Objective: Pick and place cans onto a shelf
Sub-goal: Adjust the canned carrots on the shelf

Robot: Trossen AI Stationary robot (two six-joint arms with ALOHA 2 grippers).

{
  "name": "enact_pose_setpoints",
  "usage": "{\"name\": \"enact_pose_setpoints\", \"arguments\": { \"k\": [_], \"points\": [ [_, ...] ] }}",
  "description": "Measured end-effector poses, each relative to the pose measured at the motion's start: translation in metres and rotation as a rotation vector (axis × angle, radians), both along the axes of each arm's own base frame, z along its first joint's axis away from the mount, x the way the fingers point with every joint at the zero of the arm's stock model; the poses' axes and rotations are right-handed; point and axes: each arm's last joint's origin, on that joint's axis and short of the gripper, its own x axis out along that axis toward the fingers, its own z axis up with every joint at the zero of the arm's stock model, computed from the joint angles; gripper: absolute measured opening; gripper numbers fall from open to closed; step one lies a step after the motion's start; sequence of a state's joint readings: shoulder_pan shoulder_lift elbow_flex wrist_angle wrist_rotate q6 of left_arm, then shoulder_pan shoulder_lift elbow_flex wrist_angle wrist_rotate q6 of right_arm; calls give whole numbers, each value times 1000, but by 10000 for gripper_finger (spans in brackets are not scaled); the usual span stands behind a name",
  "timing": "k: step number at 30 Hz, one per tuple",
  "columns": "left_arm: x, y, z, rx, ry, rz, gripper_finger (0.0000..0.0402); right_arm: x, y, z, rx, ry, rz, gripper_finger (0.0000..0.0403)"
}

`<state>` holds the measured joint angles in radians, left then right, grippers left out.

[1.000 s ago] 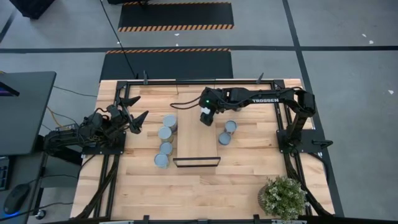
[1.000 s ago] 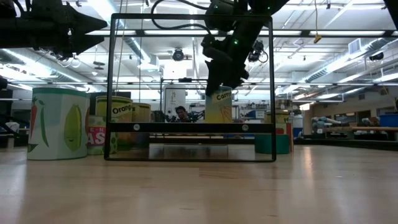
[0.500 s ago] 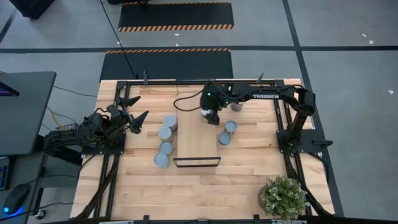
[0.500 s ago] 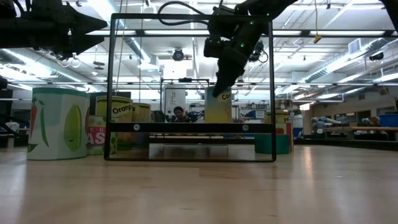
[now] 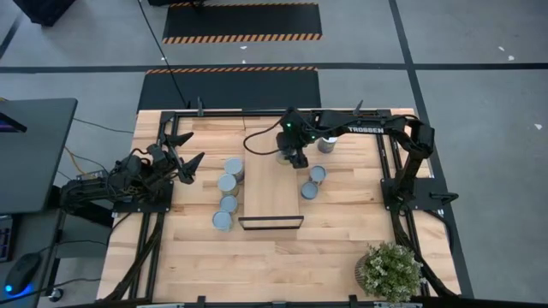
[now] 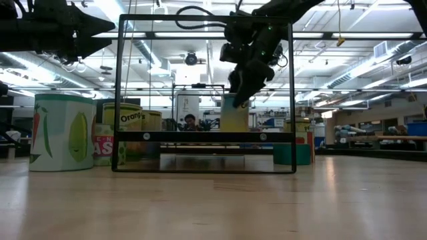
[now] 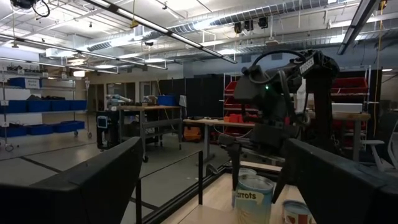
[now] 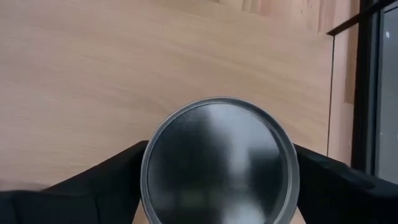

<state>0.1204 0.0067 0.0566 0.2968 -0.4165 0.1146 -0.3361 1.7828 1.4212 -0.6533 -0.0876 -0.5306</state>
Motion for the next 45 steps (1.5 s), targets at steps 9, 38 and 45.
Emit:
{"name": "enact_pose_setpoints", "arguments": {
  "k": [9, 38, 45],
  "points": [
    [0, 0, 0, 0, 2, 0, 396, 2, 2, 1, -18, -6, -5, 392],
    [0, 0, 0, -1, 3, 0, 396, 1, 29, 1, -416, 195, -94, 396],
    [0, 0, 0, -1, 3, 0, 396, 2, 27, 1, -349, 143, -127, 395]
  ]
}}
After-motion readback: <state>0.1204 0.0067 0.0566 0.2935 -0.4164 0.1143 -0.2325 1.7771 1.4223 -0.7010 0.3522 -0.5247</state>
